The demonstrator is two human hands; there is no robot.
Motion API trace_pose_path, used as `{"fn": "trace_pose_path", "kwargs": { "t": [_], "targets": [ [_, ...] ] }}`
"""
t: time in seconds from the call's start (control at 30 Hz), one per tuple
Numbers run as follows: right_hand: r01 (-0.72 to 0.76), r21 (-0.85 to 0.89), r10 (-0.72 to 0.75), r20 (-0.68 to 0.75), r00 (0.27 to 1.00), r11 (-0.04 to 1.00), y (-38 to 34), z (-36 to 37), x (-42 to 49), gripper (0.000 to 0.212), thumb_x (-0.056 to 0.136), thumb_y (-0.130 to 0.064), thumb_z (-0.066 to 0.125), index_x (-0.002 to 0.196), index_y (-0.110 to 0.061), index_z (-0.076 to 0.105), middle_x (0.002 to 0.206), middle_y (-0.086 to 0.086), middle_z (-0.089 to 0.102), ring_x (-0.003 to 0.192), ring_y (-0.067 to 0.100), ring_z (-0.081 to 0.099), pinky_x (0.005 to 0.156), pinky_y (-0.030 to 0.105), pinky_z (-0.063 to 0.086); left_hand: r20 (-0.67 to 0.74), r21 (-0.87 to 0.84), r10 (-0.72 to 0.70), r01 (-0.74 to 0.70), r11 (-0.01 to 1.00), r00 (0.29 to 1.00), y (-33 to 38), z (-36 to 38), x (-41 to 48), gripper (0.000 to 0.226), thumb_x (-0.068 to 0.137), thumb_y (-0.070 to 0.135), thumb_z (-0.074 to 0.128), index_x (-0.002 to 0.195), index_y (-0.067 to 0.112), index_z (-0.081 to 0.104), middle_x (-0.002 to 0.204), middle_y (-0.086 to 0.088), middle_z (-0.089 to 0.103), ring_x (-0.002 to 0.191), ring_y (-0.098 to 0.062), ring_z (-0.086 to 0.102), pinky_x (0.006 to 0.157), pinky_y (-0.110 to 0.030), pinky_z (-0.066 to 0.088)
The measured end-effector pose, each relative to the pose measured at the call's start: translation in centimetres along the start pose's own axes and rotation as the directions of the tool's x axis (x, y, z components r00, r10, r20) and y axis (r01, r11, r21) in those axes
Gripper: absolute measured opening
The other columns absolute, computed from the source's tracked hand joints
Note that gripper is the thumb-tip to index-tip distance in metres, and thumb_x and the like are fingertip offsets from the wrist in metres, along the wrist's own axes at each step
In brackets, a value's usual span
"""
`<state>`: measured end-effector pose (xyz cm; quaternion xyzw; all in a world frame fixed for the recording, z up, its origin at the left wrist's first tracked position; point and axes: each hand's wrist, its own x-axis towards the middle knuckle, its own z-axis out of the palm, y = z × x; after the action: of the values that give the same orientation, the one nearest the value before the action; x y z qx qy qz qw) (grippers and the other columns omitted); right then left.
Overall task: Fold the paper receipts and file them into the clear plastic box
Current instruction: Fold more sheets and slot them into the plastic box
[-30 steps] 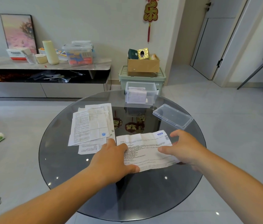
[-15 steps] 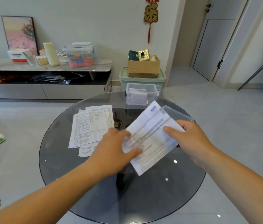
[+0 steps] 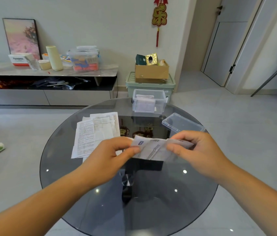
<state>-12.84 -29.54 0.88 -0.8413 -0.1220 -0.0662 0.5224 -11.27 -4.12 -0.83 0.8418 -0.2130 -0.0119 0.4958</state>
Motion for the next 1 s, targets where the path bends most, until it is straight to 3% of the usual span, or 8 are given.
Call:
{"fn": "trace_pose_path", "kwargs": {
  "t": [0.2, 0.33, 0.47, 0.53, 0.6, 0.73, 0.83, 1.0],
  "targets": [
    [-0.185, -0.097, 0.202, 0.212, 0.956, 0.978, 2.1, 0.9, -1.4, 0.009, 0.086, -0.020, 0.077, 0.089, -0.028, 0.073, 0.084, -0.014, 0.073, 0.079, 0.001, 0.067, 0.068, 0.018, 0.051, 0.086, 0.062, -0.171, 0.166, 0.984, 0.982, -1.3, 0.3, -1.7, 0.024, 0.093, 0.048, 0.055, 0.097, 0.035, 0.074, 0.097, 0.024, 0.072, 0.097, 0.000, 0.066, 0.083, -0.023, 0.057],
    [-0.249, -0.157, 0.281, 0.231, 0.932, 0.956, 3.6, 2.6, -1.6, 0.032, 0.089, -0.023, 0.073, 0.119, -0.034, 0.064, 0.106, -0.022, 0.073, 0.098, -0.005, 0.067, 0.085, 0.021, 0.056, 0.064, 0.292, -0.261, 0.232, 0.928, 0.963, -3.2, 0.6, -1.8, 0.023, 0.095, 0.046, 0.060, 0.115, 0.037, 0.066, 0.104, 0.027, 0.069, 0.097, 0.007, 0.064, 0.078, -0.008, 0.051],
    [-0.293, -0.262, 0.335, 0.133, 0.933, 0.920, 4.1, 4.3, -0.9, 0.044, 0.087, -0.039, 0.073, 0.125, -0.038, 0.051, 0.121, -0.023, 0.065, 0.108, 0.003, 0.064, 0.095, 0.033, 0.056, -0.033, 0.514, -0.254, 0.234, 0.825, 0.967, -4.6, 1.1, -1.2, 0.031, 0.084, 0.061, 0.064, 0.103, 0.037, 0.062, 0.106, 0.024, 0.063, 0.106, -0.007, 0.056, 0.096, -0.035, 0.051],
    [-0.282, -0.380, 0.334, 0.076, 0.940, 0.881, 3.8, 5.1, -0.8, 0.048, 0.085, -0.049, 0.071, 0.121, -0.041, 0.041, 0.119, -0.027, 0.058, 0.106, 0.004, 0.054, 0.103, 0.038, 0.045, -0.079, 0.606, -0.290, 0.277, 0.746, 0.954, -4.3, 1.9, -1.0, 0.042, 0.076, 0.073, 0.062, 0.093, 0.036, 0.050, 0.102, 0.022, 0.054, 0.104, -0.010, 0.044, 0.095, -0.036, 0.042],
    [-0.255, -0.503, 0.306, 0.020, 0.952, 0.826, 3.2, 5.9, -0.9, 0.061, 0.080, -0.058, 0.070, 0.123, -0.042, 0.030, 0.114, -0.025, 0.052, 0.102, 0.007, 0.045, 0.099, 0.036, 0.033, -0.144, 0.627, -0.300, 0.321, 0.709, 0.943, -4.0, 2.8, -1.0, 0.056, 0.069, 0.081, 0.059, 0.094, 0.034, 0.041, 0.105, 0.016, 0.047, 0.104, -0.012, 0.037, 0.093, -0.036, 0.037],
    [-0.287, -0.602, 0.268, -0.124, 0.956, 0.745, 3.3, 7.4, -1.0, 0.092, 0.065, -0.076, 0.065, 0.136, -0.033, 0.025, 0.121, -0.015, 0.054, 0.109, 0.018, 0.045, 0.092, 0.039, 0.032, -0.195, 0.637, -0.341, 0.382, 0.670, 0.920, -3.6, 3.9, -0.7, 0.076, 0.065, 0.091, 0.051, 0.109, 0.030, 0.037, 0.115, 0.009, 0.041, 0.109, -0.016, 0.034, 0.099, -0.037, 0.036],
    [-0.343, -0.645, 0.335, -0.141, 0.932, 0.682, 3.3, 7.6, -0.9, 0.120, 0.064, -0.085, 0.060, 0.152, -0.023, 0.007, 0.132, -0.005, 0.043, 0.122, 0.023, 0.036, 0.096, 0.039, 0.028, -0.181, 0.648, -0.381, 0.401, 0.647, 0.907, -3.3, 4.0, -0.4, 0.077, 0.069, 0.087, 0.054, 0.118, 0.030, 0.034, 0.124, 0.006, 0.038, 0.115, -0.019, 0.033, 0.102, -0.038, 0.033],
    [-0.326, -0.711, 0.359, -0.110, 0.927, 0.623, 3.2, 6.9, -0.9, 0.108, 0.064, -0.089, 0.055, 0.147, -0.031, 0.017, 0.124, -0.003, 0.040, 0.118, 0.023, 0.034, 0.089, 0.037, 0.028, -0.134, 0.665, -0.386, 0.372, 0.648, 0.913, -3.2, 4.0, -0.3, 0.060, 0.079, 0.077, 0.054, 0.123, 0.041, 0.034, 0.128, 0.005, 0.034, 0.120, -0.020, 0.029, 0.106, -0.039, 0.027]
  ]
}}
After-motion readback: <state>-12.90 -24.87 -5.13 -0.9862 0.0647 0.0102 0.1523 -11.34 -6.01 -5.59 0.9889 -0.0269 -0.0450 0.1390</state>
